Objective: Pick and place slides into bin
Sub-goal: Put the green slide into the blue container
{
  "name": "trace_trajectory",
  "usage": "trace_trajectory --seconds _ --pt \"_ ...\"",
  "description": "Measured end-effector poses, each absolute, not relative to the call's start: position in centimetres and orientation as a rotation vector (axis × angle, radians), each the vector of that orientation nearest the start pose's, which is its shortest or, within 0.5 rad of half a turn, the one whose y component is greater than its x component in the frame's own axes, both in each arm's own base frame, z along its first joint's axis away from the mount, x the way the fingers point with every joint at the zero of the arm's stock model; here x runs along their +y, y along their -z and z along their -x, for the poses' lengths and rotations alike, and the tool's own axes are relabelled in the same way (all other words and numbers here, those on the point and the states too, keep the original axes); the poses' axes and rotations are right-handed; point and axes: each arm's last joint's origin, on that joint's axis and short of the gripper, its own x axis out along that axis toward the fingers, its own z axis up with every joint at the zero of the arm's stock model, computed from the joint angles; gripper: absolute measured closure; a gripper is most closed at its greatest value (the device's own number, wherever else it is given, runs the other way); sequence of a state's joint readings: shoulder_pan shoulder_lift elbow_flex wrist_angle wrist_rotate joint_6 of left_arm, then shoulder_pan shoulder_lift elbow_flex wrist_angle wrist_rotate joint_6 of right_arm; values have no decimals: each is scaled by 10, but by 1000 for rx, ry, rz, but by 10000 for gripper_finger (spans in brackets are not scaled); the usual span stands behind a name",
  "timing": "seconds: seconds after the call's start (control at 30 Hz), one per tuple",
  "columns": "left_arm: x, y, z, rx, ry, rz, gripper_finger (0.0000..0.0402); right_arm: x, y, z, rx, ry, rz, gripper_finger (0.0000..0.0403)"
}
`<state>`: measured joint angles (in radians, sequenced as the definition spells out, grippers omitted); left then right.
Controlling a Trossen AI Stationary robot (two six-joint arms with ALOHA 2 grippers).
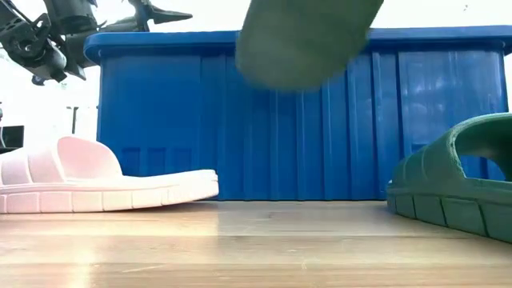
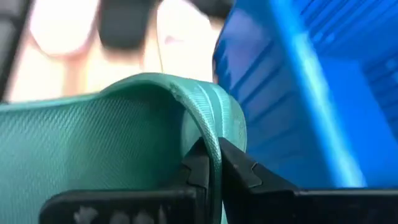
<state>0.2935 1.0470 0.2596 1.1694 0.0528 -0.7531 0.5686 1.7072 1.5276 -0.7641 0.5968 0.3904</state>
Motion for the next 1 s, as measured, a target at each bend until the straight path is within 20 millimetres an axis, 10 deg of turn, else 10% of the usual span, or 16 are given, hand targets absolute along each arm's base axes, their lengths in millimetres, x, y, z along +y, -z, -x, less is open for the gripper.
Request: trace_trajectory --seconds 0.47,1.0 --pt "53 -239 -184 -449 -54 620 201 120 -409 -263 381 366 132 390" --pt "42 -287 -141 -662 -92 358 201 25 -400 -290 515 556 69 390"
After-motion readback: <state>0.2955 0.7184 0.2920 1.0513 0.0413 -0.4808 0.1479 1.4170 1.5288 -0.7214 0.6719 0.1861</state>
